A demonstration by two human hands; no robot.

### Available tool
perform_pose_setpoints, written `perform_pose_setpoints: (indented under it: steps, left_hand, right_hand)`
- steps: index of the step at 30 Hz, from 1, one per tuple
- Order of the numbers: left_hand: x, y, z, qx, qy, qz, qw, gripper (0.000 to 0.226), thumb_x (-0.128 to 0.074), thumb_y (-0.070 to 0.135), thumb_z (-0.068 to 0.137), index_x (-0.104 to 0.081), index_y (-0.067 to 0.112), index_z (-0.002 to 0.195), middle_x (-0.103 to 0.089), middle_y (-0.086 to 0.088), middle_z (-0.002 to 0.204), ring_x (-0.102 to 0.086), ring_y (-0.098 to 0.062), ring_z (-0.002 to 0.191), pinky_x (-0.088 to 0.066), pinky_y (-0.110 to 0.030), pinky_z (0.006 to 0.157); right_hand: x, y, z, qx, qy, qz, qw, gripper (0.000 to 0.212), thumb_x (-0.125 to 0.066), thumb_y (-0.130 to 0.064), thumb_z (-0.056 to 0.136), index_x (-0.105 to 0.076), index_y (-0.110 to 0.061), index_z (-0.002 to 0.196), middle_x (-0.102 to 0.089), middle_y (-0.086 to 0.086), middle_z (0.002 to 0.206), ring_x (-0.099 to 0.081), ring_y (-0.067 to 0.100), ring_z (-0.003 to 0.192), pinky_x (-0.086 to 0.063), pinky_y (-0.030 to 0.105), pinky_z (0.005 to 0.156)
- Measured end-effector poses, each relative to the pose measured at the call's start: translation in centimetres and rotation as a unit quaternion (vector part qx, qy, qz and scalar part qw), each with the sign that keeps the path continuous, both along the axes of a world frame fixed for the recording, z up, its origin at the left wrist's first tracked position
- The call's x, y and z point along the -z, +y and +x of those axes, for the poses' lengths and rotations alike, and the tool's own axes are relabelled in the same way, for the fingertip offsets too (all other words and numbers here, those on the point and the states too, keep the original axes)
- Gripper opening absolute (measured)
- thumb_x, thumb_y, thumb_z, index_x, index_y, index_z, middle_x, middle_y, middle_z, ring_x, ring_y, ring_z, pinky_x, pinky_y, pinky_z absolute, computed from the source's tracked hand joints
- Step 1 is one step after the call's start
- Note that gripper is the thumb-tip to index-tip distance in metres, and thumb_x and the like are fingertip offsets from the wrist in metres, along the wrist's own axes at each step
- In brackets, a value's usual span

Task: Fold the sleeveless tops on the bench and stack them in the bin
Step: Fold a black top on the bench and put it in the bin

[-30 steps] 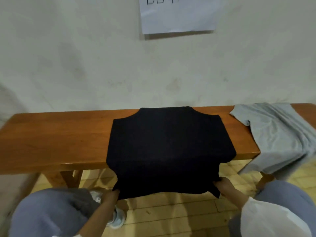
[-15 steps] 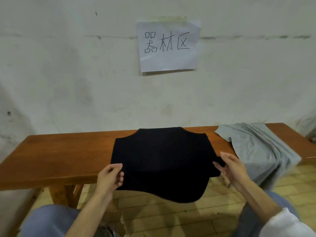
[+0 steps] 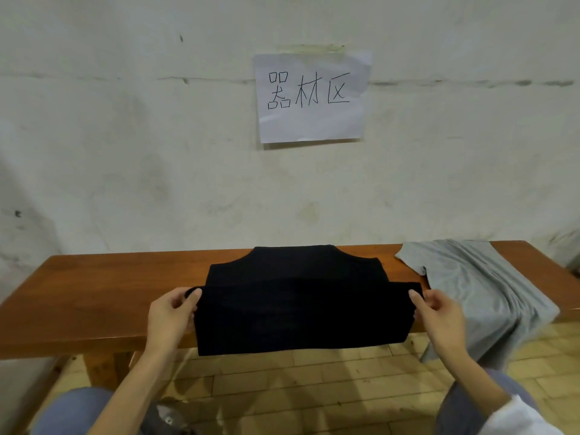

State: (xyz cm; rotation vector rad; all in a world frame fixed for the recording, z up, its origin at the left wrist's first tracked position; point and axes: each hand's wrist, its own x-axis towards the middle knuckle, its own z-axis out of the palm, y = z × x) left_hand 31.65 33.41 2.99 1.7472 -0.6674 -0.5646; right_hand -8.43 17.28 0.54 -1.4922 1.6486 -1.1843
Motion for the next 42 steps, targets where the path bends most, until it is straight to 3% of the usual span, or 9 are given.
perform_pose_setpoints:
  steps: [3,8,15,20,23,27,33,39,42]
  left_hand:
    - [0.6,-0.1,0.2,-0.007,-0.081,0.015,0.997,0.009,-0.057,0.020,0.093,-0.064,0.020,0.099,-0.061,-0.004,0.104,-0.056,-0.022,0.099,-0.047,-0.038,0.087]
    - [0.3,-0.9,-1.4,-0.045,-0.080,-0.086,0.992,0.012,-0.052,0.013,0.095,-0.061,0.014,0.104,-0.062,0.006,0.092,-0.058,-0.008,0.088,-0.042,-0.018,0.071]
    - [0.1,-7.0,1.6,-0.133,-0.119,-0.131,0.975,0.017,-0.053,0.021,0.096,-0.063,0.009,0.104,-0.063,-0.001,0.096,-0.058,-0.013,0.088,-0.046,-0.025,0.078]
    - [4.1,-13.2,5.9,-0.102,-0.170,0.016,0.980,0.022,-0.052,0.025,0.097,-0.063,0.007,0.100,-0.065,-0.009,0.095,-0.061,-0.028,0.090,-0.048,-0.040,0.076]
    - [6.2,-14.7,6.4,-0.060,-0.255,0.206,0.943,0.037,-0.058,0.028,0.093,-0.054,0.007,0.123,-0.055,-0.019,0.122,-0.051,-0.038,0.112,-0.042,-0.049,0.091]
    - [6.8,-14.2,1.9,0.040,-0.381,0.182,0.905,0.043,-0.054,0.028,0.094,-0.050,0.010,0.134,-0.040,-0.015,0.143,-0.034,-0.033,0.134,-0.030,-0.049,0.108]
    - [9.8,-11.7,-3.7,0.183,-0.482,0.288,0.807,0.080,0.009,0.066,0.083,-0.006,0.030,0.152,-0.001,0.001,0.160,0.003,-0.022,0.147,0.006,-0.048,0.116]
    - [9.2,-11.0,-3.7,0.180,-0.449,0.268,0.833,0.068,-0.012,0.062,0.093,-0.019,0.027,0.151,-0.012,0.001,0.159,-0.004,-0.021,0.148,0.006,-0.044,0.115]
    - [8.0,-9.4,-4.4,0.185,-0.380,0.122,0.898,0.039,-0.046,0.034,0.098,-0.050,0.021,0.135,-0.049,0.003,0.139,-0.041,-0.016,0.133,-0.026,-0.034,0.113]
  right_hand:
    - [0.2,0.0,0.3,0.000,0.055,-0.084,0.995,0.023,-0.060,-0.022,0.092,-0.050,-0.014,0.072,-0.051,0.004,0.074,-0.049,0.017,0.068,-0.038,0.027,0.062]
    - [0.2,-0.6,1.5,0.004,0.001,-0.093,0.996,0.011,-0.048,-0.023,0.098,-0.048,-0.013,0.093,-0.053,0.003,0.079,-0.051,0.014,0.072,-0.041,0.027,0.064]
    - [-0.5,-6.2,4.0,0.068,-0.004,-0.112,0.991,0.013,-0.045,-0.023,0.099,-0.047,-0.010,0.100,-0.051,-0.005,0.082,-0.049,0.010,0.072,-0.034,0.027,0.068]
    - [1.8,-13.5,6.9,0.079,0.074,-0.074,0.991,0.022,-0.048,-0.022,0.098,-0.051,-0.001,0.104,-0.058,0.014,0.090,-0.055,0.029,0.083,-0.032,0.029,0.071]
    - [3.8,-15.0,7.9,0.061,0.213,-0.013,0.975,0.028,-0.057,-0.018,0.092,-0.052,0.000,0.114,-0.057,0.023,0.109,-0.054,0.041,0.103,-0.039,0.040,0.081]
    - [5.1,-12.0,10.1,-0.052,0.310,-0.050,0.948,0.048,-0.051,-0.025,0.096,-0.042,-0.004,0.138,-0.043,0.017,0.141,-0.033,0.031,0.136,-0.028,0.042,0.111]
    - [7.3,-8.2,10.3,-0.178,0.477,0.031,0.860,0.069,-0.014,-0.058,0.096,-0.005,-0.018,0.153,-0.001,0.002,0.160,0.006,0.018,0.147,0.004,0.041,0.118]
    - [6.3,-8.0,10.0,-0.196,0.458,0.062,0.865,0.066,-0.021,-0.055,0.098,-0.009,-0.019,0.153,-0.003,0.001,0.160,0.005,0.018,0.147,0.004,0.041,0.118]
    - [4.9,-5.5,10.1,-0.185,0.326,0.022,0.927,0.048,-0.044,-0.036,0.099,-0.038,-0.018,0.142,-0.036,0.000,0.149,-0.028,0.018,0.141,-0.023,0.039,0.116]
